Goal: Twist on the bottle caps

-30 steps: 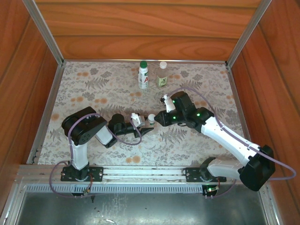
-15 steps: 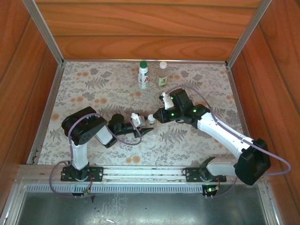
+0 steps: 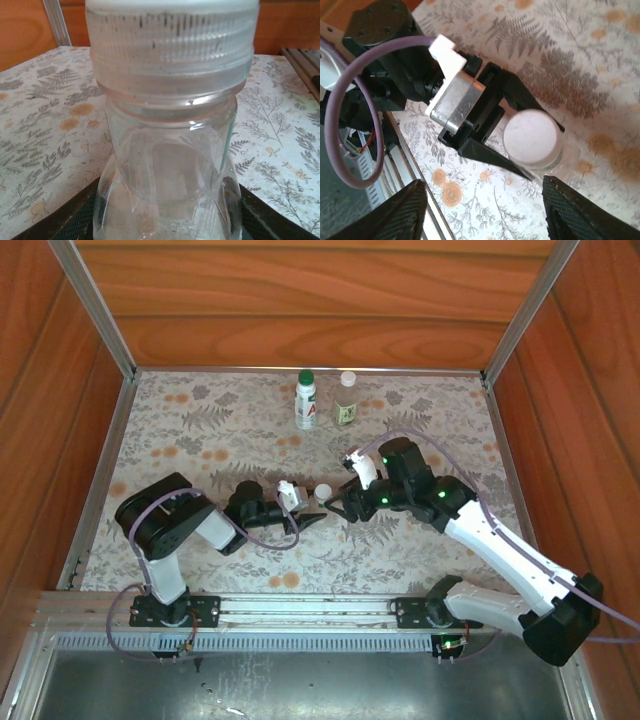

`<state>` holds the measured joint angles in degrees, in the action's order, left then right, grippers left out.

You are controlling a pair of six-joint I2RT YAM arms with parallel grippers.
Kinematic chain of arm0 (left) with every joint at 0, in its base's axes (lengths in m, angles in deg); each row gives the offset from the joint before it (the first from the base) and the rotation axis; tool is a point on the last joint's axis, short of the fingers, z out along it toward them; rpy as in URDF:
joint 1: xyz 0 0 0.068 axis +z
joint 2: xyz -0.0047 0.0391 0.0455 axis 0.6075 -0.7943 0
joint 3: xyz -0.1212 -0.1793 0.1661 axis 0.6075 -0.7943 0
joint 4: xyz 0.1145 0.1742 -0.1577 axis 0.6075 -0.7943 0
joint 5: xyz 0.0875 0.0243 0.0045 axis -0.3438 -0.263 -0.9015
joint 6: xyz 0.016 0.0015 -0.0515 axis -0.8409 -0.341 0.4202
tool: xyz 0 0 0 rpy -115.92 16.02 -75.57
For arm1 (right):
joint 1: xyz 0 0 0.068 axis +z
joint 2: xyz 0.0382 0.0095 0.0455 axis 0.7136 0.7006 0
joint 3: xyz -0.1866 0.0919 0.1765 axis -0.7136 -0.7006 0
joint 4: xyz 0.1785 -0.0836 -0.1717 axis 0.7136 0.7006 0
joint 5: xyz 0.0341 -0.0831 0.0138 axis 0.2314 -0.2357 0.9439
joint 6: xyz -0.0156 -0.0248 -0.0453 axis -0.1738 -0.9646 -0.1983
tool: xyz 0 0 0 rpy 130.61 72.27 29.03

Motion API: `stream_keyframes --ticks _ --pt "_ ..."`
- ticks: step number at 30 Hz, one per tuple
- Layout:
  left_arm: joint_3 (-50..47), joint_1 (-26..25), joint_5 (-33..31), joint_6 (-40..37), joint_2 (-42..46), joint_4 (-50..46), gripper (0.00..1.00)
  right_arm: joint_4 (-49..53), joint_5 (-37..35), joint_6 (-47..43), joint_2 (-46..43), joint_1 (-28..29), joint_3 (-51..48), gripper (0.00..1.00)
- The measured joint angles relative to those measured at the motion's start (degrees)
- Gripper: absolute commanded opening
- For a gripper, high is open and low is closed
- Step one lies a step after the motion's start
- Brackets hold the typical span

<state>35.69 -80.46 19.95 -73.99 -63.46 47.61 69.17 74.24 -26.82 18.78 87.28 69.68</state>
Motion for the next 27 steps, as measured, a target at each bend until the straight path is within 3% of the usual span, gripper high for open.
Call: stream_keyframes --ticks 7,12,18,27 --pt "-1.36 -0.74 0.85 -6.38 8.26 -6.99 0.57 3.65 1.55 -25.0 -0.68 0.55 2.12 0.78" --pt "-1.46 -1.03 1.25 -9.81 11.41 -11.56 0.57 9.68 1.46 -39.63 4.55 2.71 9.42 0.77" --pt "-1.64 -1.03 1.81 -11.23 13.16 -14.12 0.57 13.77 0.83 -47.76 11.08 3.67 13.92 0.7" --pt "-1.7 -1.03 2.27 -11.43 14.27 -15.39 0.57 16.02 -1.01 -51.67 17.07 4.9 16.26 0.57"
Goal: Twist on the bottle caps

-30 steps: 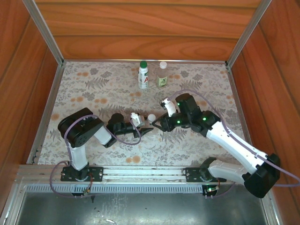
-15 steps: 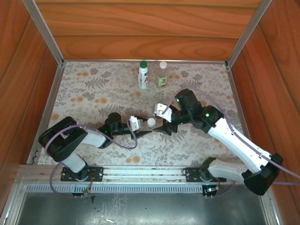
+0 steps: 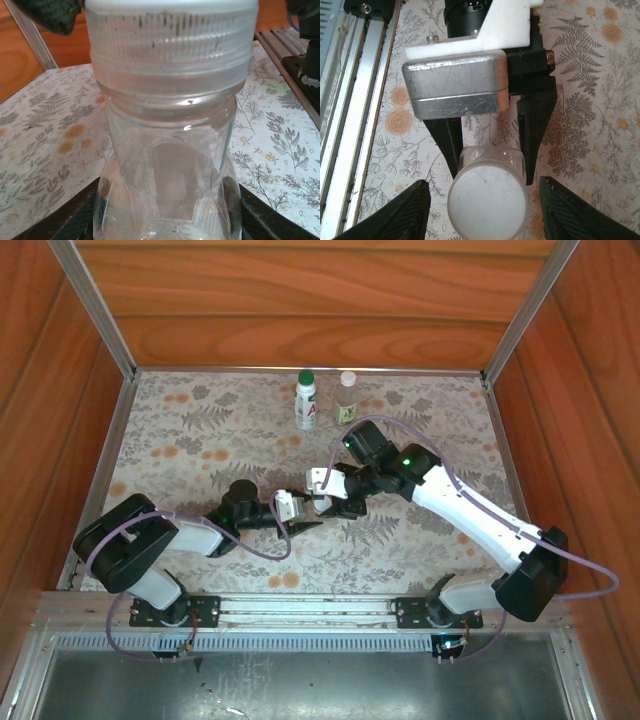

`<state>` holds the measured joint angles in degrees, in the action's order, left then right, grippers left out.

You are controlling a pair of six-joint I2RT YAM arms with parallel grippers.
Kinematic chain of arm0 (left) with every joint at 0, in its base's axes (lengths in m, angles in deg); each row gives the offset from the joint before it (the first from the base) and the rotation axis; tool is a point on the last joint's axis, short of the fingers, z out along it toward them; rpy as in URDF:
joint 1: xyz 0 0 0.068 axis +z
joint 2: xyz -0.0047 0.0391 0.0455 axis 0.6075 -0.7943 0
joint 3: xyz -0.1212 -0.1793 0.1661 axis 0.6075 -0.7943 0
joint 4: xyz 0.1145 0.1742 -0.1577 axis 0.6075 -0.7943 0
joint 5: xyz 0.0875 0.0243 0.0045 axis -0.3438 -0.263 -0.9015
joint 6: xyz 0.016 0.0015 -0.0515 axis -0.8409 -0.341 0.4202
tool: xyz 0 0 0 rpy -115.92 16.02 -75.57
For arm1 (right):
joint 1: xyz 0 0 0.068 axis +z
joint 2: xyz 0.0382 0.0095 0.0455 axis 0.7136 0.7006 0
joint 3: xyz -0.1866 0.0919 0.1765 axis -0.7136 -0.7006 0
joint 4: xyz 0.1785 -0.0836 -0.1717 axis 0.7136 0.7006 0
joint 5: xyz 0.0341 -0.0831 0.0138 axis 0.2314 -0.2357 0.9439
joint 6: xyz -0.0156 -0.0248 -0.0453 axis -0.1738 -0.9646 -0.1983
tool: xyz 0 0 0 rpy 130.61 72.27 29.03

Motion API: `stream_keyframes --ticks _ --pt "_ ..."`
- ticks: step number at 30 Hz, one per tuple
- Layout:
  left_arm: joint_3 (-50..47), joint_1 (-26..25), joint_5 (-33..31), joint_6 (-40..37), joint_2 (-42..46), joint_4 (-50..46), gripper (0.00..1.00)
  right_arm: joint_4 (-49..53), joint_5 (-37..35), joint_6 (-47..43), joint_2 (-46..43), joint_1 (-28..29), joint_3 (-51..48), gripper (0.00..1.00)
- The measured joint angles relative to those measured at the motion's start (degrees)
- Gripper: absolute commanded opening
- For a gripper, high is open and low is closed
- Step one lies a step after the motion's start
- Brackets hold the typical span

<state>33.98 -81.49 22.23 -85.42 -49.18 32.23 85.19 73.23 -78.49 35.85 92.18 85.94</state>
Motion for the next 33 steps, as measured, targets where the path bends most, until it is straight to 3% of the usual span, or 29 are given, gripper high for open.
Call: stream_keyframes --ticks 3,16,27,33 --pt "0.0 0.0 0.13 0.0 0.0 -0.37 0.57 0.07 -0.5 -0.28 0.81 0.28 0.2 0.47" --pt "0.0 -0.11 -1.16 0.44 1.09 -1.75 0.57 -0.7 -2.01 1.99 0.85 0.33 0.15 0.26" --pt "2.58 -0.09 -10.05 2.43 1.79 -4.22 0.56 -7.04 -13.44 25.4 0.02 1.29 -0.39 0.02" --pt "4.55 -0.09 -12.35 2.56 1.51 -5.18 0.56 -9.7 -18.73 37.42 -1.66 2.23 -1.53 0.0"
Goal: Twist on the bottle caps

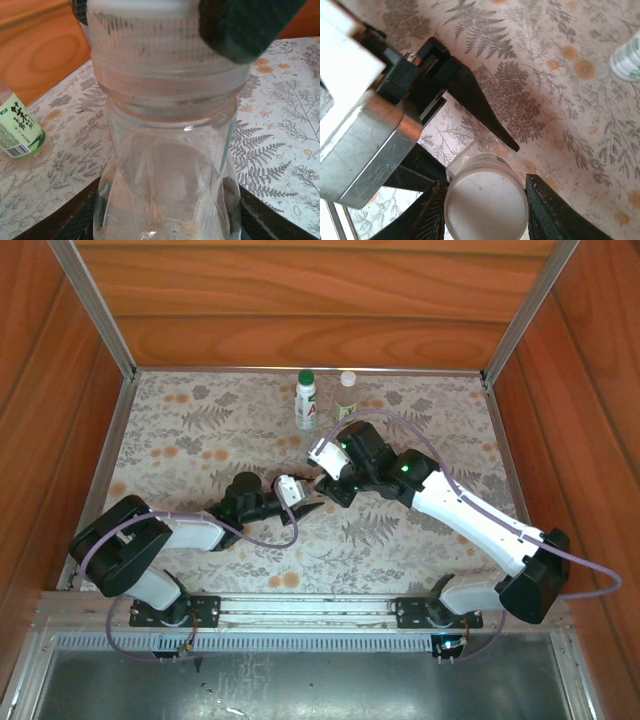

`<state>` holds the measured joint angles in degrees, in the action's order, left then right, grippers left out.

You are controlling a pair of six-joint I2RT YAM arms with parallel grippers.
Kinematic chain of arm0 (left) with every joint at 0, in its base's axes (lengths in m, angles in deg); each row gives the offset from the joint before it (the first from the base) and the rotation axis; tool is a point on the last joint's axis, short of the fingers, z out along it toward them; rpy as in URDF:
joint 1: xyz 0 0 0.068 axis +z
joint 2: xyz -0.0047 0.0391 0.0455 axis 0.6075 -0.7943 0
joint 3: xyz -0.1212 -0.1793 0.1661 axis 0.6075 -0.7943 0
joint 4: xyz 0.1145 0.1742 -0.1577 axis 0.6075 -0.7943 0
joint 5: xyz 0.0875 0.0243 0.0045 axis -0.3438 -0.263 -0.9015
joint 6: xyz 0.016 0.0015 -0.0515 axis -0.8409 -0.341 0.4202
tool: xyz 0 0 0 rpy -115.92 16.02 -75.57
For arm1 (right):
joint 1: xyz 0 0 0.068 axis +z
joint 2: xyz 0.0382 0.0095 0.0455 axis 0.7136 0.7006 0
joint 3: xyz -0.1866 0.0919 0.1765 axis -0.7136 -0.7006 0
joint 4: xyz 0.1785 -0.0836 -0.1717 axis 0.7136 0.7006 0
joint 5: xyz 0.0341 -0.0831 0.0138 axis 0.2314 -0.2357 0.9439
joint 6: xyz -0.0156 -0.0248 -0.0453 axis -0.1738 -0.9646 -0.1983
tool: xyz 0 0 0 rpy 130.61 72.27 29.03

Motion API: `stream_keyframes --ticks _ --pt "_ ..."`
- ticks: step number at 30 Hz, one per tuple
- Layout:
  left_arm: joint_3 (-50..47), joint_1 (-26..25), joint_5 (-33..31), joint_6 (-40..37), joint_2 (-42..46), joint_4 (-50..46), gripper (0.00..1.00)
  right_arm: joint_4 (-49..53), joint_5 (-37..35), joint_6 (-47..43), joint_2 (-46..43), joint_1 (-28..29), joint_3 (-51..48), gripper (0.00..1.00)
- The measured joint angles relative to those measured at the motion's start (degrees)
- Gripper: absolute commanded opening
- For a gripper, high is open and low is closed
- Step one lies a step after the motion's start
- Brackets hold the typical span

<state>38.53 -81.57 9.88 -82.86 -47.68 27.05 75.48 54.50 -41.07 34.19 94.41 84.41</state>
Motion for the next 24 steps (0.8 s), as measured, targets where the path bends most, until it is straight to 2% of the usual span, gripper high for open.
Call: stream_keyframes --ticks 12,19,20,22,24 --pt "0.59 -0.02 -3.89 0.0 -0.35 -1.38 0.55 2.97 -9.01 20.48 2.56 2.43 2.75 0.0" --pt "0.85 -0.13 -4.39 -0.04 -0.66 -1.55 0.55 4.42 -10.25 28.55 2.64 2.58 3.19 0.01" --pt "0.85 -0.13 -4.39 -0.02 -0.66 -1.55 0.55 4.33 -10.23 28.85 2.6 2.56 3.15 0.05" --pt "0.85 -0.13 -4.35 -0.02 -0.66 -1.53 0.55 3.87 -10.05 28.61 2.21 2.51 2.71 0.31" --pt "0.85 -0.11 -3.93 0.04 -0.66 -1.27 0.55 2.47 -9.55 27.28 1.07 2.45 1.44 0.51"
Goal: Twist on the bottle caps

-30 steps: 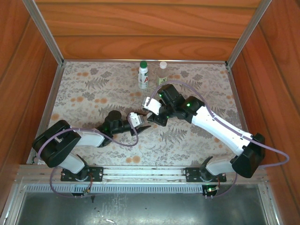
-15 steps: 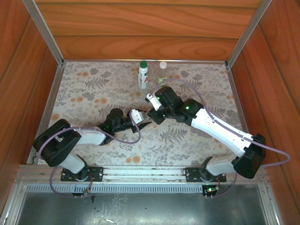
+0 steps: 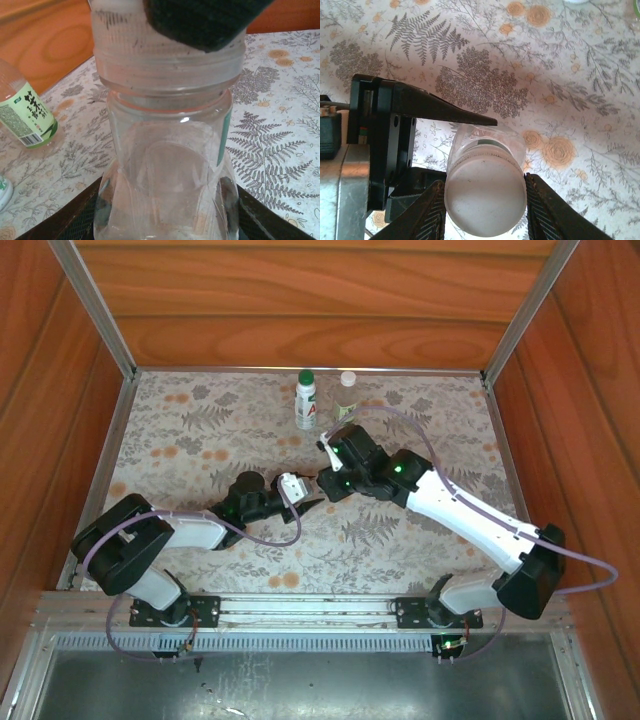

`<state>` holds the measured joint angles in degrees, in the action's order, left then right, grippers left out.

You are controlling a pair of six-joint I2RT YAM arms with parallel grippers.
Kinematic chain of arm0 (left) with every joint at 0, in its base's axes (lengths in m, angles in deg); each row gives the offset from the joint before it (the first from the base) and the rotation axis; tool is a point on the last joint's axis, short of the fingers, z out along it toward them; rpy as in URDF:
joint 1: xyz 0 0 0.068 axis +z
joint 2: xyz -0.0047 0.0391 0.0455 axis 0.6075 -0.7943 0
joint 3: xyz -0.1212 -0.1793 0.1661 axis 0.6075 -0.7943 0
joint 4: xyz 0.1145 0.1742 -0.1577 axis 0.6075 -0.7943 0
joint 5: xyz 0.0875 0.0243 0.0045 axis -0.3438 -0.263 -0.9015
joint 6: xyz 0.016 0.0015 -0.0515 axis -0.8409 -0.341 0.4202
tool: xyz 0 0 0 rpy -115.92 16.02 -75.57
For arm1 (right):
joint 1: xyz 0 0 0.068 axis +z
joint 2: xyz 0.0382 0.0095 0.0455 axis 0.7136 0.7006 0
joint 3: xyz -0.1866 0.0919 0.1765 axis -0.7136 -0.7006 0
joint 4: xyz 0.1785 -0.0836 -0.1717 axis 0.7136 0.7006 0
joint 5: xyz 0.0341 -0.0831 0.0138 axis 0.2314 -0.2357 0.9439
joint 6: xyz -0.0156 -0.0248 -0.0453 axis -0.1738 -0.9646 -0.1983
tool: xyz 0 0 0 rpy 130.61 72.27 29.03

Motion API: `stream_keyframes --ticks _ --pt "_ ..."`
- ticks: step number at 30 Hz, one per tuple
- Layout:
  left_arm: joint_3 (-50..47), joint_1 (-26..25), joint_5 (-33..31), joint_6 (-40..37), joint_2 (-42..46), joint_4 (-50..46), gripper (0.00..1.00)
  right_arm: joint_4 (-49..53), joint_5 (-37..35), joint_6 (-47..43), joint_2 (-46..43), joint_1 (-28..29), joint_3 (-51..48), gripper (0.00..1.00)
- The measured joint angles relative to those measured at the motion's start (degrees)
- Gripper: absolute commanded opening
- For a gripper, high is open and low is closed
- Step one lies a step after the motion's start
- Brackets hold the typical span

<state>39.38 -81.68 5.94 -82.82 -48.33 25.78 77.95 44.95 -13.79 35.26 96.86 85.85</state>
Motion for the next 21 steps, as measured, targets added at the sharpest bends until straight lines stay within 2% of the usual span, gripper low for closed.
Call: stream_keyframes --ticks 1,4,9,13,17,21 --pt "0.0 0.04 0.5 0.17 0.02 0.33 0.55 -1.07 0.66 -0.96 -1.03 0.0 -1.05 0.59" --pt "-0.13 1.42 3.39 1.73 0.44 0.83 0.55 -4.83 2.89 -5.75 -5.9 -0.04 -5.16 0.74" --pt "-0.9 4.63 12.59 5.53 2.93 1.2 0.55 -14.51 9.27 -14.58 -17.99 -0.11 -14.73 0.82" --pt "-0.9 4.96 20.87 8.17 5.4 1.57 0.56 -19.76 13.38 -20.13 -23.04 -0.11 -19.26 0.82" --pt "-0.87 4.96 27.02 10.27 5.9 1.84 0.56 -23.08 16.2 -23.3 -23.63 -0.11 -20.83 0.74" --pt "-0.72 4.96 30.12 11.63 5.84 1.84 0.56 -24.7 18.01 -25.05 -22.86 -0.11 -21.09 0.61"
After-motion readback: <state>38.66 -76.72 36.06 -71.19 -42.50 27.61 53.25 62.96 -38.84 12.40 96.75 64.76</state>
